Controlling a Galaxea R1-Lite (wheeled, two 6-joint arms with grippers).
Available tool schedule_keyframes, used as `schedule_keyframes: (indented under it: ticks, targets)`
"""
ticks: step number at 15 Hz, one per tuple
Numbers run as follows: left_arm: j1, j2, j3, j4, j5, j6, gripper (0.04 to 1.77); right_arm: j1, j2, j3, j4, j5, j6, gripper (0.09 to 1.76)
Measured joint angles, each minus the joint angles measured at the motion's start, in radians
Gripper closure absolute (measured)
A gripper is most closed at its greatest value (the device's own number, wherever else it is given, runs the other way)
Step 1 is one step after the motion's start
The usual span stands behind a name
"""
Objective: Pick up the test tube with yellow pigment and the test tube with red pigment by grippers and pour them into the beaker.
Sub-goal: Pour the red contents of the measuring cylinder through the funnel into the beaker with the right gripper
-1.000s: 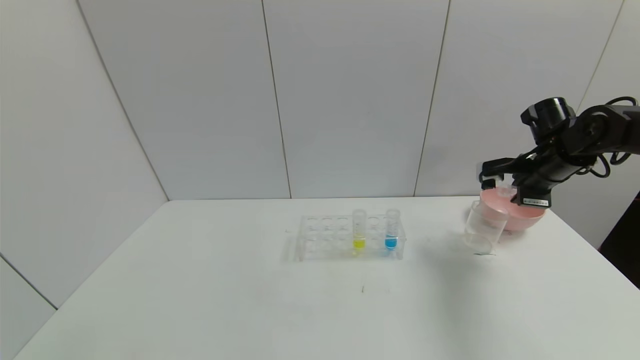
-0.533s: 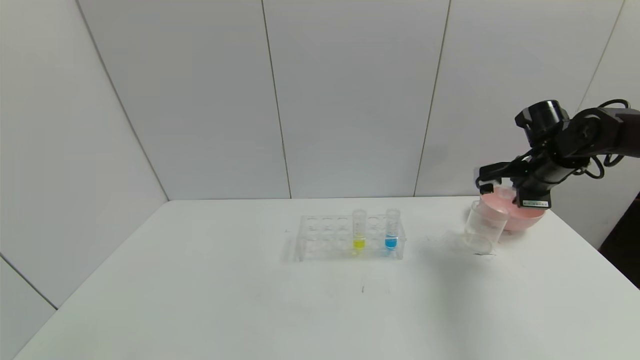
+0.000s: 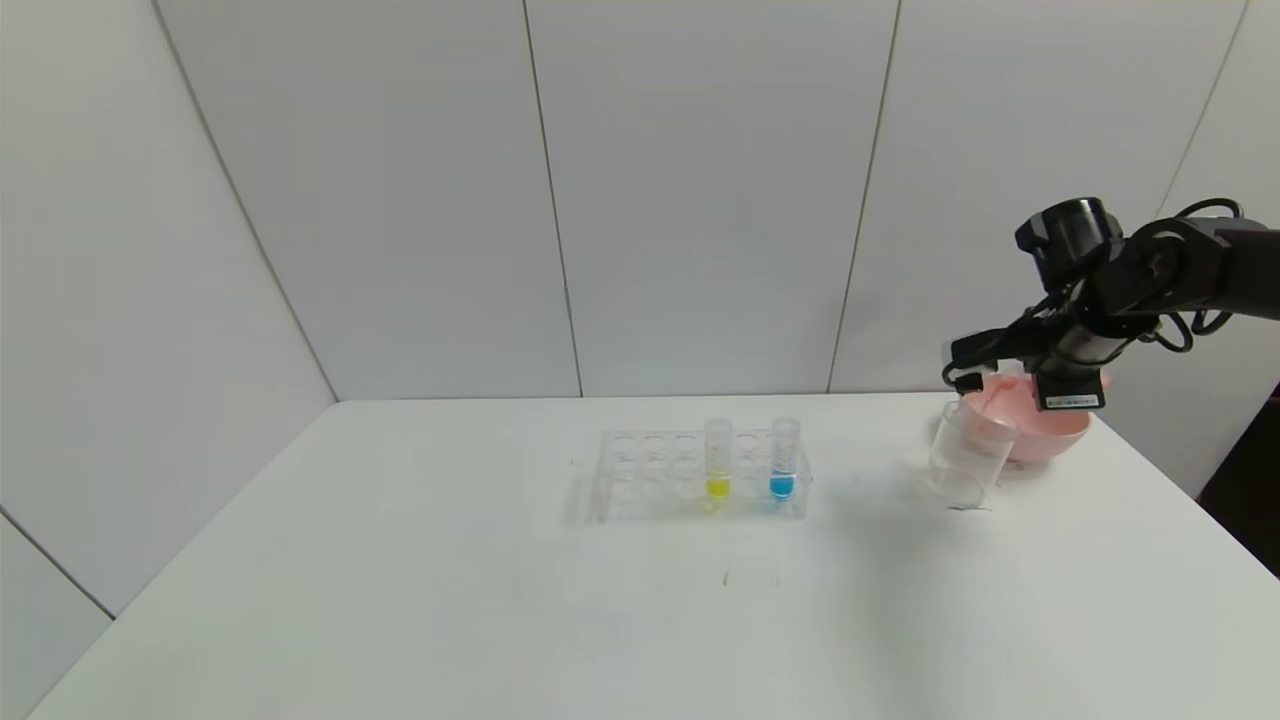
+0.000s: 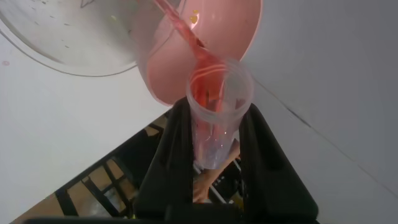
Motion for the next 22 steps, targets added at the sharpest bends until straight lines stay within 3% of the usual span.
schedule_keyframes:
  ticks: [10,22]
  targets:
    - [0.0,0.0,0.0,0.0,0.0,0.0,0.09,0.024,0.007,0.0,-0.094,-0.078,-0.137,1.35]
    - [0.0,0.0,0.0,0.0,0.0,0.0,0.09,0.05,-0.001,0.0,-0.125,-0.135,-0.214,1.35]
